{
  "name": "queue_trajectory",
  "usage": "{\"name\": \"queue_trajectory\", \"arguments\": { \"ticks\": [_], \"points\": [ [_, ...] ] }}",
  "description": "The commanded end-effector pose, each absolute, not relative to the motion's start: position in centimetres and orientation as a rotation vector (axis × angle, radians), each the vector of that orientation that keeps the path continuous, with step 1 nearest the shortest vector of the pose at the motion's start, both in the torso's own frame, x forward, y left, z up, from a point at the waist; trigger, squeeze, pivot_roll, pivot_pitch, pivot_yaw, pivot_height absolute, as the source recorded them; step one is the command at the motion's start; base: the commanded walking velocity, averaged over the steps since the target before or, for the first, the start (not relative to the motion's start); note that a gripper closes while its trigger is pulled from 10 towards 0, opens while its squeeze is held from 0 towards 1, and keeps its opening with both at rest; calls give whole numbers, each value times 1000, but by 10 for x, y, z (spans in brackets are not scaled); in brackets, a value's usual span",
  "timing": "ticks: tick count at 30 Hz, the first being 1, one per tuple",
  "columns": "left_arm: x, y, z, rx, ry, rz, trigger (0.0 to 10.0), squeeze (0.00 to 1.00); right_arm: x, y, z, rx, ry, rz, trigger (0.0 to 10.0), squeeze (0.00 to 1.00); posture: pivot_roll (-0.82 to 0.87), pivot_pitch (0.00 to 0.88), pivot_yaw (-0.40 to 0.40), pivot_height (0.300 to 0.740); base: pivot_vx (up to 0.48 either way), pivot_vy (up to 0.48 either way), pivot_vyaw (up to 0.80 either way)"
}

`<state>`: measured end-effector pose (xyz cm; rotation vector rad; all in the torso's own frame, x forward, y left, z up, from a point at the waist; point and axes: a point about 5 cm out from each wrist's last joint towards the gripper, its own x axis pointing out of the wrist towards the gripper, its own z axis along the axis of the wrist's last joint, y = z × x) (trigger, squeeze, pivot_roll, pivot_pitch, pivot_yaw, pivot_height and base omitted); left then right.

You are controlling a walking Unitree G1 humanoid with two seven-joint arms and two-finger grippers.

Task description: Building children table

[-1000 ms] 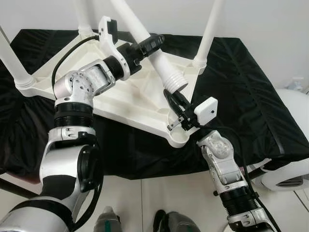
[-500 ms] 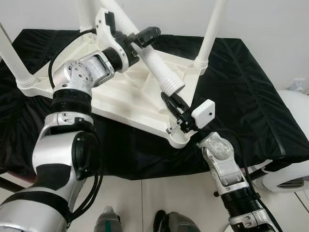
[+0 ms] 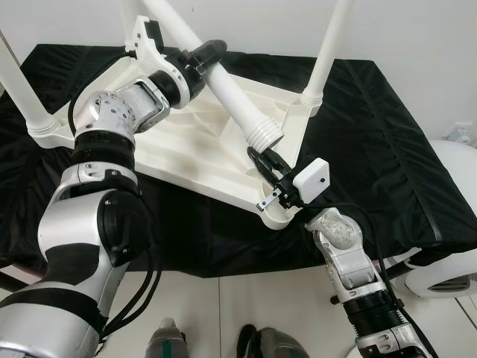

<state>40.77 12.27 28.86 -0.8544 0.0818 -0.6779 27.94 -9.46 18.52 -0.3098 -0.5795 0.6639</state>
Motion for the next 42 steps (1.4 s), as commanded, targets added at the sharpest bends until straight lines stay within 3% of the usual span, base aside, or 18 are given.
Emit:
{"name": "queue_trajectory", "arguments": {
  "ticks": [1,2,3,11,12,15,16,25,26,27,35,38,39,42],
  "points": [
    [409,127,299,-823,40,-654,0,0,278,-95,180,-328,-559,673,10000,0,15,34,-26,740,0,0,0],
    [410,129,299,-837,41,-647,2784,0,278,-95,179,-331,-559,672,10000,0,16,34,-25,740,0,0,0],
    [411,130,299,-850,41,-640,0,0,278,-96,178,-339,-557,674,10000,0,15,34,-25,740,0,0,0],
    [411,129,304,-859,26,-645,0,0,278,-96,176,-347,-546,674,10000,0,18,40,-25,740,0,0,0],
    [410,127,305,-841,23,-661,5882,0,278,-96,175,-337,-538,675,10000,1000,18,41,-26,740,0,0,0],
    [409,125,306,-828,22,-673,5882,0,278,-97,175,-330,-533,677,10000,1000,18,41,-26,740,0,0,0],
    [408,122,306,-789,11,-687,10000,0,278,-97,174,-311,-524,682,10000,1000,18,42,-29,740,0,0,0],
    [404,117,313,-765,-33,-708,10000,0,280,-104,170,-259,-458,685,10000,1000,10,37,-41,740,0,0,0],
    [404,117,314,-785,-42,-711,10000,0,280,-106,167,-259,-437,693,10000,322,9,36,-44,740,0,0,0],
    [405,118,316,-821,-44,-702,10000,0,279,-107,165,-268,-422,706,10000,0,8,35,-45,740,0,0,0],
    [406,125,316,-822,-66,-669,10000,0,275,-111,155,-264,-379,715,10000,0,3,30,-51,740,0,0,0],
    [406,128,312,-727,-87,-646,10000,0,276,-119,155,-196,-347,679,10000,0,4,25,-53,740,0,0,0],
    [405,128,307,-602,-108,-624,10000,0,280,-130,160,-138,-329,632,10000,0,1,22,-53,740,0,0,0],
    [404,127,304,-548,-116,-616,10000,0,283,-134,162,-118,-323,613,10000,0,1,22,-53,740,0,0,0]
  ]
}}
